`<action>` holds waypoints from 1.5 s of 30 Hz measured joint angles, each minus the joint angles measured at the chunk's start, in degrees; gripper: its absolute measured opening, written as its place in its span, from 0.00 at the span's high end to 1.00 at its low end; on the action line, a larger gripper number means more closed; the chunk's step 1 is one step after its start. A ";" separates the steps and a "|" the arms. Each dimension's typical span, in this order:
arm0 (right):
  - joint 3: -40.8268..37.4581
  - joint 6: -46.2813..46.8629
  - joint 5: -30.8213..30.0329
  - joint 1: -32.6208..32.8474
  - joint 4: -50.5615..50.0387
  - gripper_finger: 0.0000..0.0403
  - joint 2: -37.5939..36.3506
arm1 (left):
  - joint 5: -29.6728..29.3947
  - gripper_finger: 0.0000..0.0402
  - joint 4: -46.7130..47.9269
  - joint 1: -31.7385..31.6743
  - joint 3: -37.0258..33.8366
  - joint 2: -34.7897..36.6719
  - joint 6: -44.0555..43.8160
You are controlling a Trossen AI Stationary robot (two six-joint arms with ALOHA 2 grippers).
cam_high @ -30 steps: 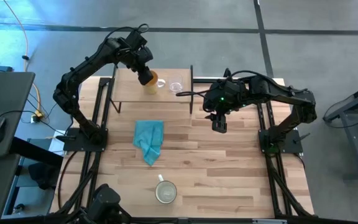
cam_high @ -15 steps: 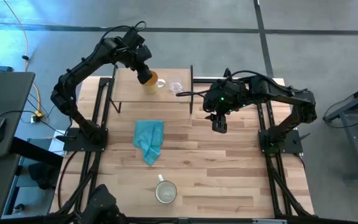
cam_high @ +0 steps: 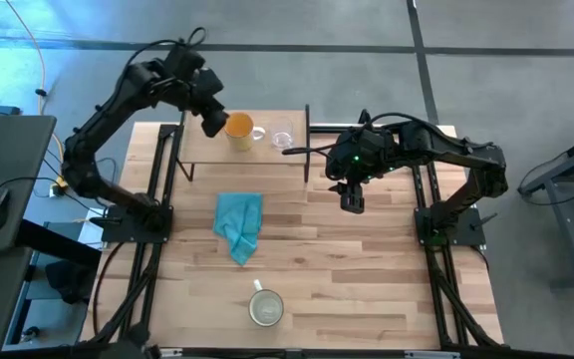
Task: Stack small to large cups/mugs on shelf
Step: Put the white mug on the shelf
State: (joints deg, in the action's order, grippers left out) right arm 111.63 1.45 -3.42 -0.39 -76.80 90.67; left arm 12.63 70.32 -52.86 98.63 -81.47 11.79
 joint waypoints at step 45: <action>0.00 -1.50 5.47 0.16 1.80 0.55 0.00 | -1.85 0.74 -25.44 62.42 -29.29 6.34 -23.08</action>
State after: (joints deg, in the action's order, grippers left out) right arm 111.63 -0.04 2.05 -0.23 -75.00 90.67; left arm 10.78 44.88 9.56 69.34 -75.13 -11.28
